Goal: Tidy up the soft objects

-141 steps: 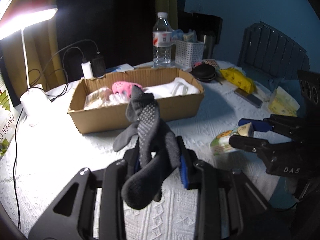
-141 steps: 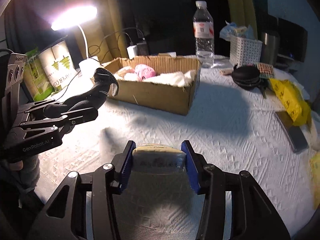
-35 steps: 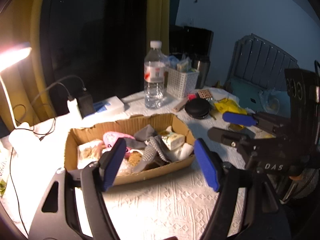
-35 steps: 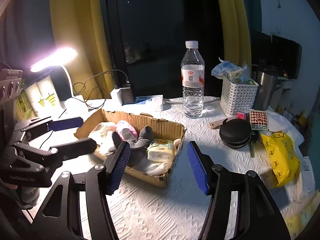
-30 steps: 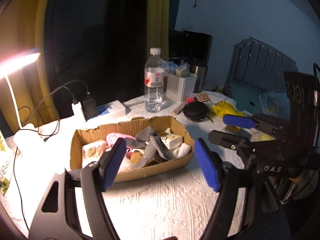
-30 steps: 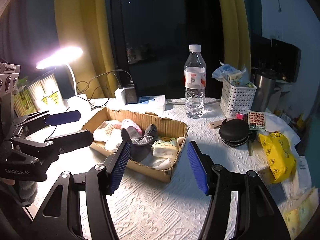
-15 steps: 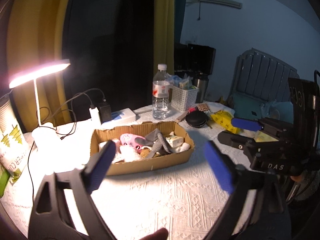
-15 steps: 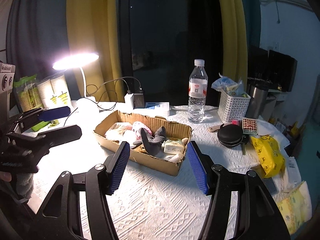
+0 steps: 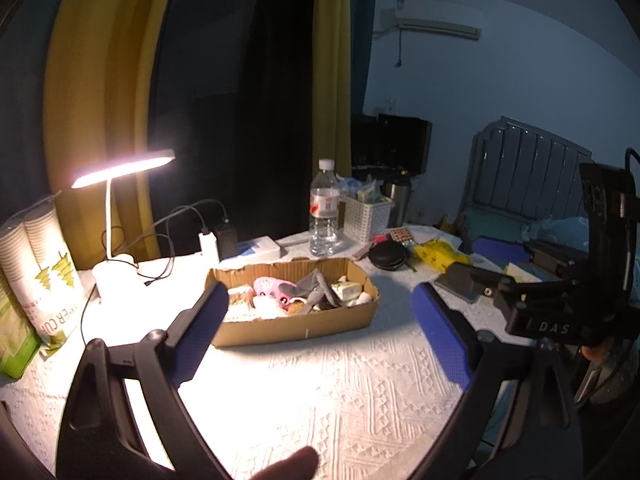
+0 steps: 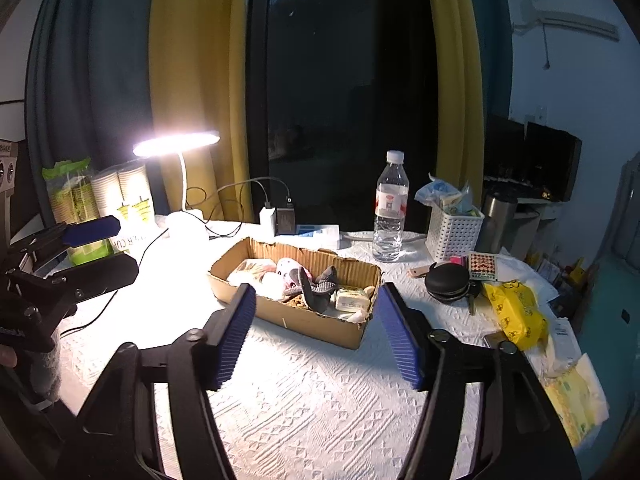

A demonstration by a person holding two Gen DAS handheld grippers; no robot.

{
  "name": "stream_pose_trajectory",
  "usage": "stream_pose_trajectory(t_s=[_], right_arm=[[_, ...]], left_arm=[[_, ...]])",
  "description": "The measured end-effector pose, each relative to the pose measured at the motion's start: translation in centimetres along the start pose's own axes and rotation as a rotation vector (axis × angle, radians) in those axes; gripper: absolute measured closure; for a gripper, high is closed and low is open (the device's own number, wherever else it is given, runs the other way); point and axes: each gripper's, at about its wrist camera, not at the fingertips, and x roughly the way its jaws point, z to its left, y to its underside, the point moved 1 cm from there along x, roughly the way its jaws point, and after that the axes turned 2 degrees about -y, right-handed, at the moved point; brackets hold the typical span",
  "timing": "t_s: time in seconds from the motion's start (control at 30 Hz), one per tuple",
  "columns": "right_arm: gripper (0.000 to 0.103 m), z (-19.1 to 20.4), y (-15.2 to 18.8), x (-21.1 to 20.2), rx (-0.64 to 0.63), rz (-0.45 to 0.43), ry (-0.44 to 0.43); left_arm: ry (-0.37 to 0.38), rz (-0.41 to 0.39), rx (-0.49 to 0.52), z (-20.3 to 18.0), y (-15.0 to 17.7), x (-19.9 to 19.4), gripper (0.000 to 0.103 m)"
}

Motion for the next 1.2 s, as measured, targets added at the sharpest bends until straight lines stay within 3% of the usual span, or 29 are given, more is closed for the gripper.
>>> stream_pose_trajectory(t_s=[0.2, 0.33, 0.63, 1.2], right_arm=[[0.032, 1.1, -0.2, -2.9, -0.004, -0.046, 0.016], [0.032, 1.7, -0.3, -4.8, -0.003, -0.073, 0.024], [0.031, 2.1, -1.7, -8.1, 0.001, -0.116, 0.043], [0.03, 2.7, -3.0, -9.5, -0.012, -0.152, 0.056]], left_arm=[[-0.024, -0.049, 0.041, -0.6, -0.2, -3.1, 0.008], [-0.092, -0.085, 0.065, -0.9, -0.6, -5.0, 0.008], [-0.132, -0.135, 0.001, 0.2, -2.2, -7.5, 0.008], [-0.159, -0.162, -0.009, 0.7, -3.2, -8.9, 0.008]])
